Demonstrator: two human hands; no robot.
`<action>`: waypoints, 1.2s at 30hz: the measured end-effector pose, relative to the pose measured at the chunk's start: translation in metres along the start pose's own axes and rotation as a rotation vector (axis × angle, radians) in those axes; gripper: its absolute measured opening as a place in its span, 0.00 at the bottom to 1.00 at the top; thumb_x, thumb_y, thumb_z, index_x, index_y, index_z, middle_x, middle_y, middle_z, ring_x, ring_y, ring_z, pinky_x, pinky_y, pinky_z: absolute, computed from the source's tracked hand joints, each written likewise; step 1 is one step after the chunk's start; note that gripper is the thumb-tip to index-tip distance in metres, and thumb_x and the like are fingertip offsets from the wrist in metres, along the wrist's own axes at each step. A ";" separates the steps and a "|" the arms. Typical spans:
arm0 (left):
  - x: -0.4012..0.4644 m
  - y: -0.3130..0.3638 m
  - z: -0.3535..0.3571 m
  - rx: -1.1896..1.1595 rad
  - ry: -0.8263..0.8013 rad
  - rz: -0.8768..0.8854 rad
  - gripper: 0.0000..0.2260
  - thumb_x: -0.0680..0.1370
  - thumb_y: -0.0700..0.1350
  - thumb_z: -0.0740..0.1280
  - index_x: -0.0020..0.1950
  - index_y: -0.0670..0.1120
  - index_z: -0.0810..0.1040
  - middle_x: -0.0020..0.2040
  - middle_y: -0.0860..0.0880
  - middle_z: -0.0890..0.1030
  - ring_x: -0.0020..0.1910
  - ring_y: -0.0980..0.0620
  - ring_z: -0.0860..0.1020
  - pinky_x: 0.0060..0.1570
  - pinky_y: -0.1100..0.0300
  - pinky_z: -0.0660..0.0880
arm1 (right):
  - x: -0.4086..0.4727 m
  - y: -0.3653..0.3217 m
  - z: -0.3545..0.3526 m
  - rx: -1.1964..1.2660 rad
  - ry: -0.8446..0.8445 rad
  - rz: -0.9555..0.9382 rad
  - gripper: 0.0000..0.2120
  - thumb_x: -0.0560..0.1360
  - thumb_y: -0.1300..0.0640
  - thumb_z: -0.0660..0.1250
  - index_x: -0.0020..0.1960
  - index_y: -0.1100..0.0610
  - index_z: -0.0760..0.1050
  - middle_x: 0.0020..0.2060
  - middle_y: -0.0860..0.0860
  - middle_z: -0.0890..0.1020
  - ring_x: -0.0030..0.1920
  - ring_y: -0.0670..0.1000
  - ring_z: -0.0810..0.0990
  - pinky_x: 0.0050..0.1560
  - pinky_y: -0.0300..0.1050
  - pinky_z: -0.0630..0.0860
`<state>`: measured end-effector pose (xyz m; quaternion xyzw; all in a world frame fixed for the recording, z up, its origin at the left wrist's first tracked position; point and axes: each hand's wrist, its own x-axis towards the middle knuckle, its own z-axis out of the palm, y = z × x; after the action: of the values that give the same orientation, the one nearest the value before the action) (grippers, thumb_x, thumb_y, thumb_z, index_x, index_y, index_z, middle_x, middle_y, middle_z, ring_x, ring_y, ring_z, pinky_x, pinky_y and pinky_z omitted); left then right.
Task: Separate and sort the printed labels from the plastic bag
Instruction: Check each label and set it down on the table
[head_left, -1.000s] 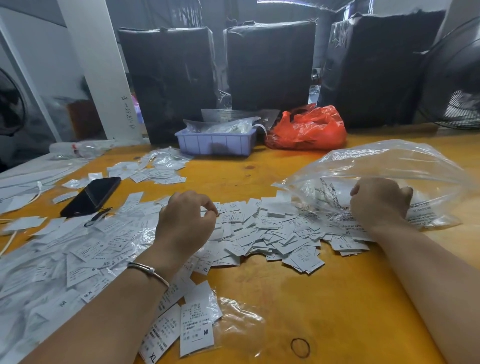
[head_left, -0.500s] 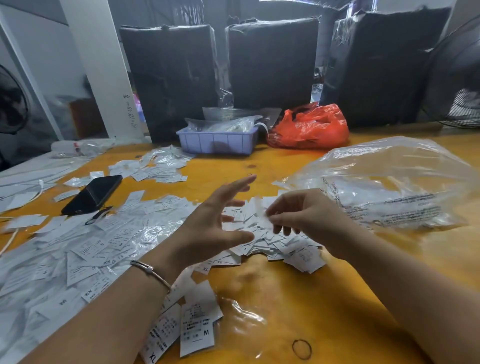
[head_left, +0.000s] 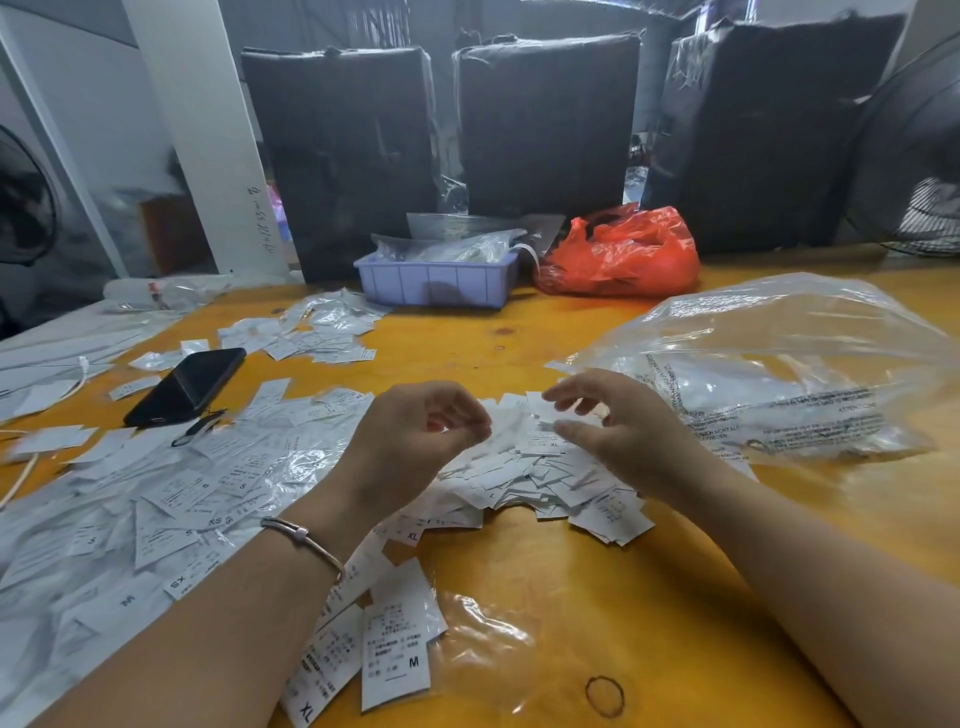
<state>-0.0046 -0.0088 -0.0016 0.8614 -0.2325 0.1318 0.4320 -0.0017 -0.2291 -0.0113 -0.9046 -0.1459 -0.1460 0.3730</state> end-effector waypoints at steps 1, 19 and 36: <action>0.000 -0.001 0.000 -0.020 0.013 -0.017 0.04 0.73 0.40 0.74 0.43 0.48 0.82 0.39 0.53 0.84 0.41 0.58 0.82 0.48 0.56 0.80 | 0.000 0.002 0.001 -0.145 -0.044 -0.029 0.14 0.73 0.53 0.71 0.58 0.51 0.78 0.52 0.46 0.79 0.53 0.45 0.74 0.52 0.42 0.71; 0.000 0.002 0.000 -0.253 -0.014 -0.268 0.01 0.75 0.36 0.71 0.43 0.40 0.81 0.38 0.41 0.84 0.38 0.46 0.85 0.40 0.56 0.82 | 0.001 -0.007 0.003 -0.380 -0.050 -0.308 0.10 0.72 0.50 0.68 0.37 0.54 0.80 0.40 0.46 0.82 0.44 0.47 0.76 0.47 0.47 0.75; -0.001 0.002 0.001 -0.232 -0.085 -0.216 0.05 0.70 0.39 0.76 0.40 0.39 0.83 0.35 0.41 0.83 0.32 0.52 0.79 0.34 0.62 0.77 | 0.005 -0.001 0.000 -0.030 -0.264 0.178 0.26 0.60 0.48 0.81 0.55 0.53 0.77 0.52 0.49 0.75 0.53 0.48 0.75 0.53 0.46 0.74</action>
<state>-0.0068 -0.0103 -0.0012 0.8305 -0.1703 0.0202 0.5300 0.0022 -0.2279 -0.0091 -0.9307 -0.1107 0.0057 0.3487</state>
